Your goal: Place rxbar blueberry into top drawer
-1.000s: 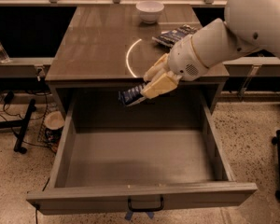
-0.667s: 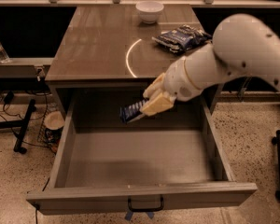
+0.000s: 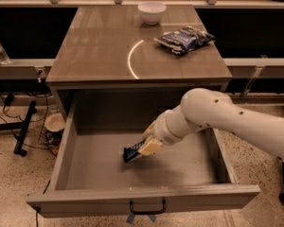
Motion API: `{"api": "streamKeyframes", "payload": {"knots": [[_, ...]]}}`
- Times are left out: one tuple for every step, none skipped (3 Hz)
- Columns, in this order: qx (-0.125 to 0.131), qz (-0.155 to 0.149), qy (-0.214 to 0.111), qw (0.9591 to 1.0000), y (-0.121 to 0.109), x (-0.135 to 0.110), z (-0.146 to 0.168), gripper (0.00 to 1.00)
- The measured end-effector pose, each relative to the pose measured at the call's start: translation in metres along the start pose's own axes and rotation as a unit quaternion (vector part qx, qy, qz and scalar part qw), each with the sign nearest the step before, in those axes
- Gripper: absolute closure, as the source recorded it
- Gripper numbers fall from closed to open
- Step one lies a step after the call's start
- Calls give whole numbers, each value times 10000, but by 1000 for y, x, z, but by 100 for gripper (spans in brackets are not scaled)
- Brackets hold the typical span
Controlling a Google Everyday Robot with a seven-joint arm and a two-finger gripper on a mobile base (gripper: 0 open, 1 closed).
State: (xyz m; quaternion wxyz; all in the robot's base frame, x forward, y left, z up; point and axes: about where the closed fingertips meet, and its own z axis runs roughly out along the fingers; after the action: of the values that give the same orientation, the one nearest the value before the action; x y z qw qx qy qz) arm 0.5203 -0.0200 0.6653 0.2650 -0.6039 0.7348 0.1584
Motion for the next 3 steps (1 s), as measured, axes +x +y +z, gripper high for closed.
{"api": "streamKeyframes", "payload": {"knots": [[-182,100,-32,9998,-3,9,36,75],[-207,124,-34,9997,-11,13,50,52],[-238,108,-56,9996,-10,12,50,20]]}}
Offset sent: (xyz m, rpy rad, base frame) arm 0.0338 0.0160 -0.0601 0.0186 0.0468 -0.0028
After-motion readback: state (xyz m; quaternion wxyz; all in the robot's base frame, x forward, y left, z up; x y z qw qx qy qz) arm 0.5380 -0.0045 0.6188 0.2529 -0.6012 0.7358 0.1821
